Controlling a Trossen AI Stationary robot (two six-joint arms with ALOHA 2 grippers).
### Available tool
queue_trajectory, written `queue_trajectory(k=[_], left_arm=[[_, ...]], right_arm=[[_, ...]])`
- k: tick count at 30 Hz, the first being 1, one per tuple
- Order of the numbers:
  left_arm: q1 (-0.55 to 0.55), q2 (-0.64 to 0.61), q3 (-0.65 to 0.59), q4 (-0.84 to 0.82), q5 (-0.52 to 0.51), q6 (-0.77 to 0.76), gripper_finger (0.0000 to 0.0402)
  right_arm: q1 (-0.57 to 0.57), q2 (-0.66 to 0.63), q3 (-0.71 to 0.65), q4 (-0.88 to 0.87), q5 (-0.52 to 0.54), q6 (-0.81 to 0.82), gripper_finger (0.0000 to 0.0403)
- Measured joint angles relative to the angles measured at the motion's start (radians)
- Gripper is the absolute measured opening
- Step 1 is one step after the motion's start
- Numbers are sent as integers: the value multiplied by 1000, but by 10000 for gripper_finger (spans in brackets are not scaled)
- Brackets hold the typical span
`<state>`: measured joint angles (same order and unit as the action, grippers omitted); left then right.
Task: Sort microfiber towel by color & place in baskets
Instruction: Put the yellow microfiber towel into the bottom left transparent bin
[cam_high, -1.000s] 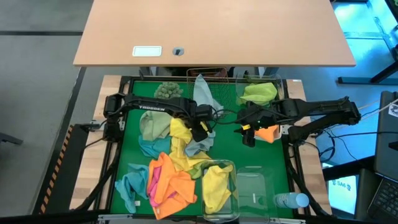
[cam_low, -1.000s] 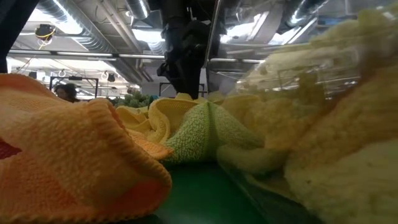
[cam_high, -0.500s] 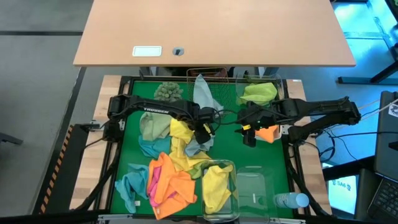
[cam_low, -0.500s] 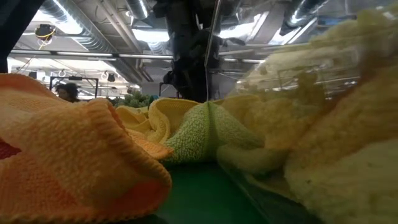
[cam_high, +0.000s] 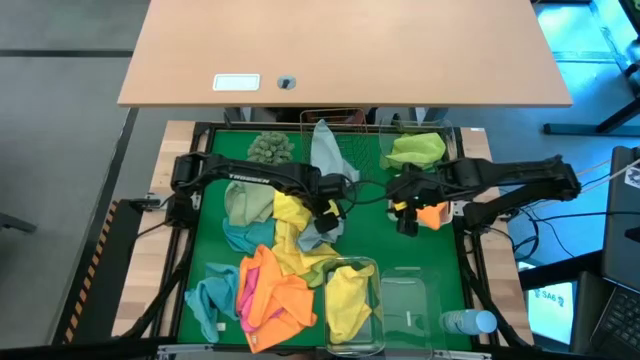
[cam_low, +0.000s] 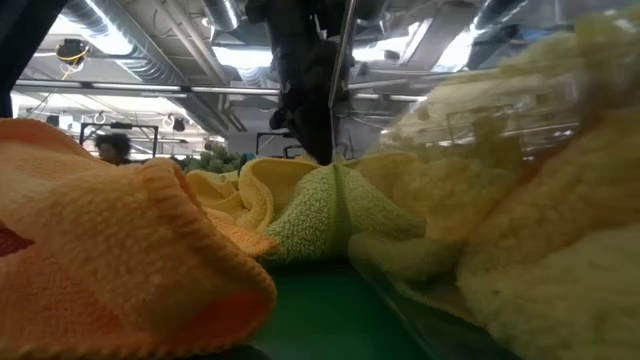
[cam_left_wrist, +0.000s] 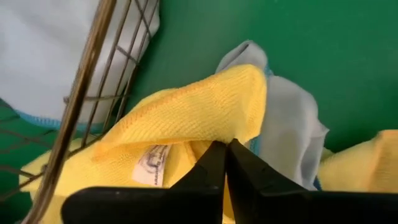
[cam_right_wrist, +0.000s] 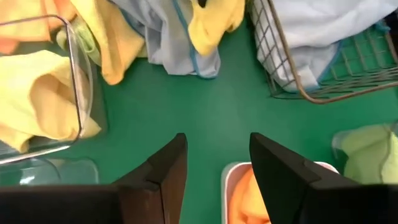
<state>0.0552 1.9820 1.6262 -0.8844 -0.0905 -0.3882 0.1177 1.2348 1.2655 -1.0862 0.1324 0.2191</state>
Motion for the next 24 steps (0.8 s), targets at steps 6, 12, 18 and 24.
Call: queue_trajectory(k=[6, 12, 18, 24], left_arm=[[-21, -31, 80, -7, 31, 7, 1], [-74, -88, 198, -39, 11, 8, 1], [-136, -162, 281, -44, -24, 8, 0], [-196, -209, 359, -24, -44, 5, 0]], right_arm=[[0, -32, 0, -18, 46, -27, 172], [0, -56, 0, -16, 101, -68, 172], [0, -66, 0, -15, 143, -79, 172], [0, -63, 0, -14, 156, -80, 172]])
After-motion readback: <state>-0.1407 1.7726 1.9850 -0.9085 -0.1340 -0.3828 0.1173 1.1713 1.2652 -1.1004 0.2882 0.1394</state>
